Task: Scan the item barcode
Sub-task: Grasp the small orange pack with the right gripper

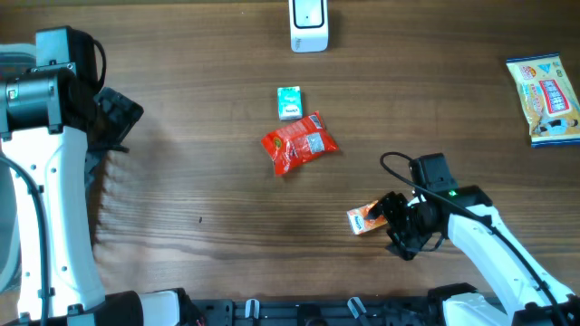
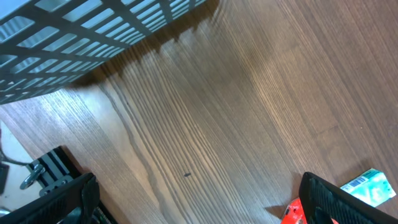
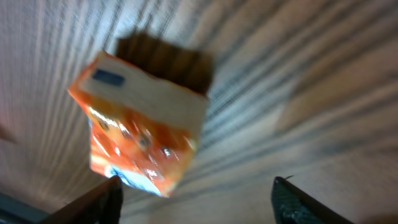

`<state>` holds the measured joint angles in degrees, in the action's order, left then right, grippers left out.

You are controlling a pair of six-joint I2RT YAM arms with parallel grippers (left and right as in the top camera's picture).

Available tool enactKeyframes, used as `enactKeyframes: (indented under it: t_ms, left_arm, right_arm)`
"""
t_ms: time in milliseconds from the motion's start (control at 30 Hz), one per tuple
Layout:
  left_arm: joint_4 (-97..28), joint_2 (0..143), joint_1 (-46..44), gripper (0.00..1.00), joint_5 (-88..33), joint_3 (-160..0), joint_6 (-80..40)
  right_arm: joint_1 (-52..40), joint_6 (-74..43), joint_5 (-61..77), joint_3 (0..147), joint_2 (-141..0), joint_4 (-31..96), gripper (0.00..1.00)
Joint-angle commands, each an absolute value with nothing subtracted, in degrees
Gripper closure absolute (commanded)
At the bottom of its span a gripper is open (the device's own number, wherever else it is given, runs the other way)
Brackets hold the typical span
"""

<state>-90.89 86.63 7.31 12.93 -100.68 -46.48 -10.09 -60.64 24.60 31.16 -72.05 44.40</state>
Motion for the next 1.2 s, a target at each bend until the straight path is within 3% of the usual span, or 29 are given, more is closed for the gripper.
enactKeyframes:
  t_ms: [0, 67, 133, 467, 667, 733, 833, 967, 1067, 1167]
  left_arm:
    - [-90.9, 86.7, 7.7, 0.0, 13.0, -100.8, -47.2]
    - [-90.9, 86.7, 7.7, 0.0, 13.0, -100.8, -47.2]
    - [-90.9, 86.7, 7.7, 0.0, 13.0, -100.8, -47.2]
    - [-90.9, 86.7, 7.7, 0.0, 13.0, -100.8, -47.2]
    - [-90.9, 86.7, 7.7, 0.0, 13.0, -100.8, -47.2]
    - [-90.9, 86.7, 7.7, 0.0, 13.0, -100.8, -47.2]
    - [-90.9, 86.7, 7.7, 0.0, 13.0, -100.8, -47.2]
    - [-90.9, 86.7, 7.7, 0.0, 13.0, -100.8, -47.2]
    - [-90.9, 86.7, 7.7, 0.0, 13.0, -100.8, -47.2]
    - [-90.9, 86.7, 7.7, 0.0, 13.0, -100.8, -47.2]
  right_arm:
    - [-10.3, -63.1, 24.9, 30.2, -72.1, 41.8, 0.29]
    - [-10.3, -63.2, 23.9, 30.2, -72.2, 39.8, 0.41]
    - [-10.3, -63.2, 23.0, 30.2, -72.2, 39.6, 0.45]
    - [-10.3, -63.0, 23.2, 27.6, -75.7, 37.9, 0.48]
    - [-10.3, -62.4, 24.5, 27.7, -75.7, 33.4, 0.7]
    - [-10.3, -59.7, 24.2, 27.7, -75.6, 31.5, 0.96]
    - [-10.3, -57.8, 24.0, 28.1, -75.6, 29.9, 0.96]
    - [-10.3, -43.3, 26.0, 33.2, -75.5, 28.7, 0.96]
    - [-10.3, -29.7, 35.7, 37.4, -75.5, 24.8, 0.96]
    - [-10.3, -19.7, 54.6, 38.7, -75.5, 15.3, 0.96]
